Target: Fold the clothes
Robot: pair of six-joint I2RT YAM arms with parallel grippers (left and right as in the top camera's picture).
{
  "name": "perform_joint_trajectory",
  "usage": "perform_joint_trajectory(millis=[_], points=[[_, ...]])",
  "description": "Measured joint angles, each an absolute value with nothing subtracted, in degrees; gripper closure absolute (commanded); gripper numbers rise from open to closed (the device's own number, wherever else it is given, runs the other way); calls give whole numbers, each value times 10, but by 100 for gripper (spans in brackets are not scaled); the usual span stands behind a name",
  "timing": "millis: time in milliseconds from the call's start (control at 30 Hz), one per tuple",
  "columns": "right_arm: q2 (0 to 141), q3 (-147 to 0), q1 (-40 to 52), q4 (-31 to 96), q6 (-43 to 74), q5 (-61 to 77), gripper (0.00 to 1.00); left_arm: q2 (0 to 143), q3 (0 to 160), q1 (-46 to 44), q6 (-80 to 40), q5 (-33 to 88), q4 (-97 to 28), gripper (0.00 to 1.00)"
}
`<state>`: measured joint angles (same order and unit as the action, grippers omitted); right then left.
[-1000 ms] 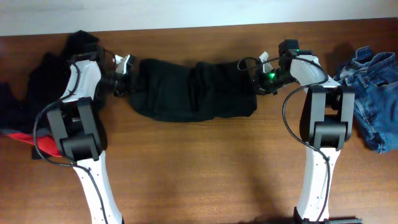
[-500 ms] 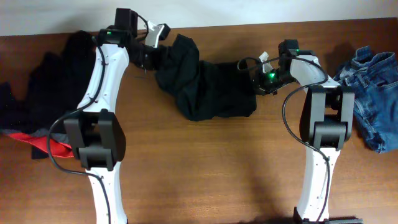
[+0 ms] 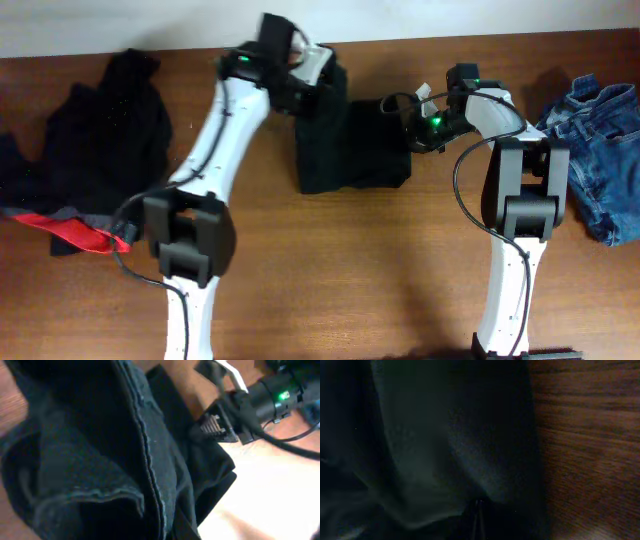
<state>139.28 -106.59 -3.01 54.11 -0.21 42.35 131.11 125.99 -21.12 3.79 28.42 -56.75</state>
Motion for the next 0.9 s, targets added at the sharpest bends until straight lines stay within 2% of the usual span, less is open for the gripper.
perform_joint_trajectory(millis=[233, 300, 367, 400, 433, 600, 667, 900], points=[[1392, -1066, -30, 542, -2, 422, 96, 1303, 1263, -293, 38, 190, -548, 99], [1392, -1066, -30, 542, -2, 421, 96, 1302, 1263, -306, 38, 179, -541, 96], [1392, -1066, -30, 542, -2, 421, 96, 1302, 1263, -314, 38, 174, -535, 78], [1392, -1066, -30, 542, -2, 421, 96, 1302, 1263, -318, 37, 172, -533, 72], [1392, -1066, -30, 542, -2, 421, 96, 1302, 1263, -322, 35, 171, -531, 61], [1392, -1066, -30, 542, -2, 421, 96, 1302, 1263, -336, 33, 172, -529, 39], [1392, -1066, -30, 542, -2, 421, 96, 1303, 1263, -341, 34, 171, -525, 37], [1392, -1075, -30, 563, 0, 415, 96, 1310, 1263, -358, 34, 171, -513, 37]])
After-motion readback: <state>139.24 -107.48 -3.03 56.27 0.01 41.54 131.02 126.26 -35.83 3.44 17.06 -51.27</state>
